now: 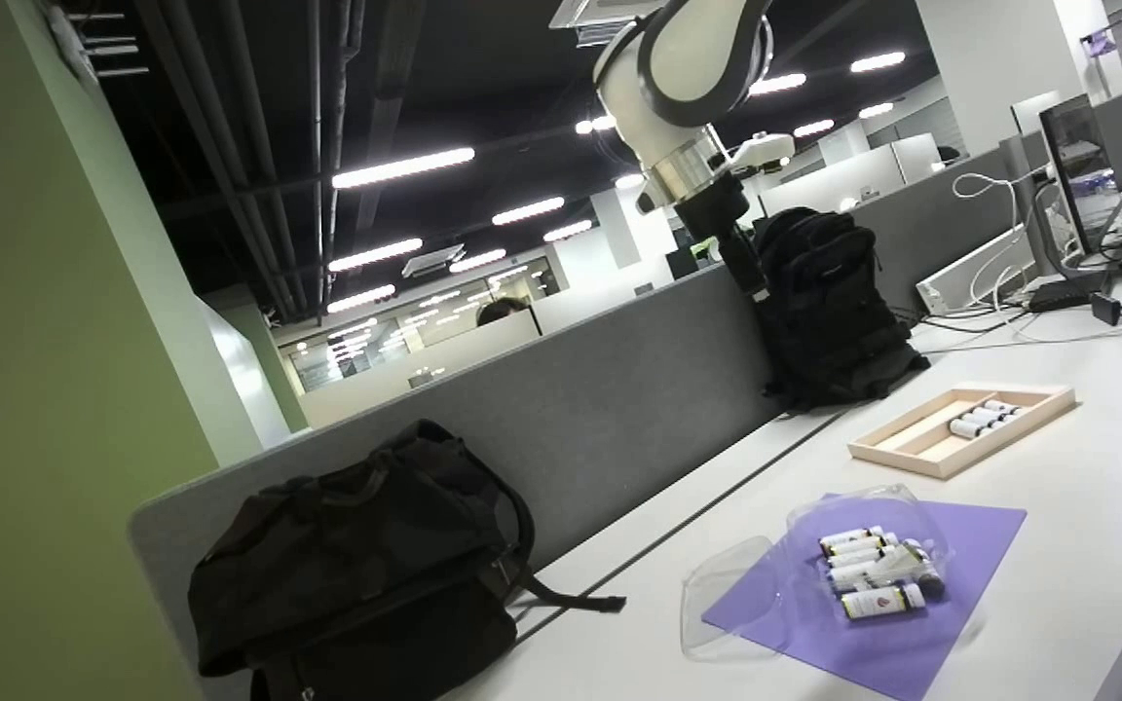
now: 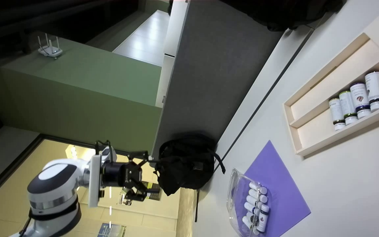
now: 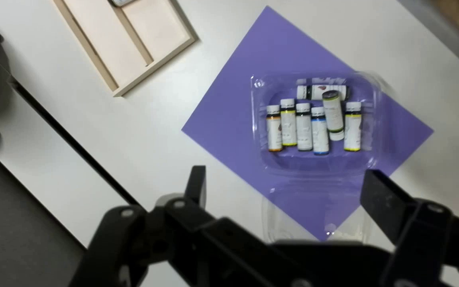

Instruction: Close the box

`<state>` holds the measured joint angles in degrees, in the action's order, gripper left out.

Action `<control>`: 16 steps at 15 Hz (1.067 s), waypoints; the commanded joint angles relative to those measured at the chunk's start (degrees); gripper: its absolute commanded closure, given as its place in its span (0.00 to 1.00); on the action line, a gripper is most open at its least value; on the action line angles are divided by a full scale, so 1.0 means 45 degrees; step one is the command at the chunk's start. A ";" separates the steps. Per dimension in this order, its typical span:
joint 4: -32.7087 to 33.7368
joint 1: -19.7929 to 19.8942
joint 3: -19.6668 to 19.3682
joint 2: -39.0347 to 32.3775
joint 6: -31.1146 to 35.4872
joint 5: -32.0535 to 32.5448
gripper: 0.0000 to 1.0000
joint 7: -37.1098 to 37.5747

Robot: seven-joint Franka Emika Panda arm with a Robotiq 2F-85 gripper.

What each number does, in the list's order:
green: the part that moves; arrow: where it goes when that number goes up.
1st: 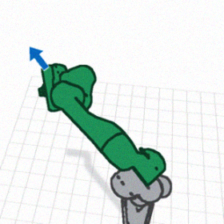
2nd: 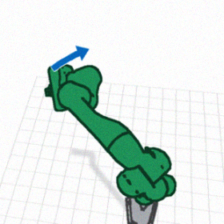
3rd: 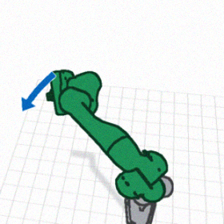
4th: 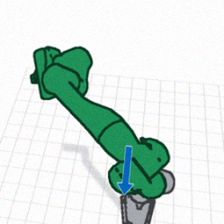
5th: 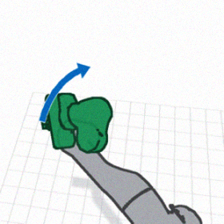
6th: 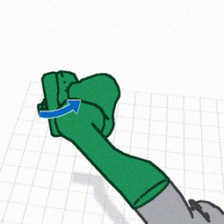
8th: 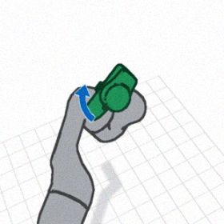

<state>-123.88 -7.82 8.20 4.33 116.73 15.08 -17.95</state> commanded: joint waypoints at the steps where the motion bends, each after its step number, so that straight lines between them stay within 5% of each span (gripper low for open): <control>1: 0.1687 0.0943 -0.1293 -0.1072 0.0643 -0.1860 0.00 -0.2256; 4: 0.3842 0.1834 -0.2132 -0.2060 -0.0549 -0.4542 0.00 -0.4995; 5: 0.2097 0.1584 -0.1798 -0.1135 0.0463 -0.3498 0.00 -0.4010; 8: 0.3348 0.2084 -0.2101 -0.1797 -0.0206 -0.4381 0.00 -0.5079; 16: 0.3466 0.1950 -0.1979 -0.1952 -0.0218 -0.4397 0.00 -0.5075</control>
<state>-108.43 0.42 -1.26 -4.44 115.94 -4.77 -40.85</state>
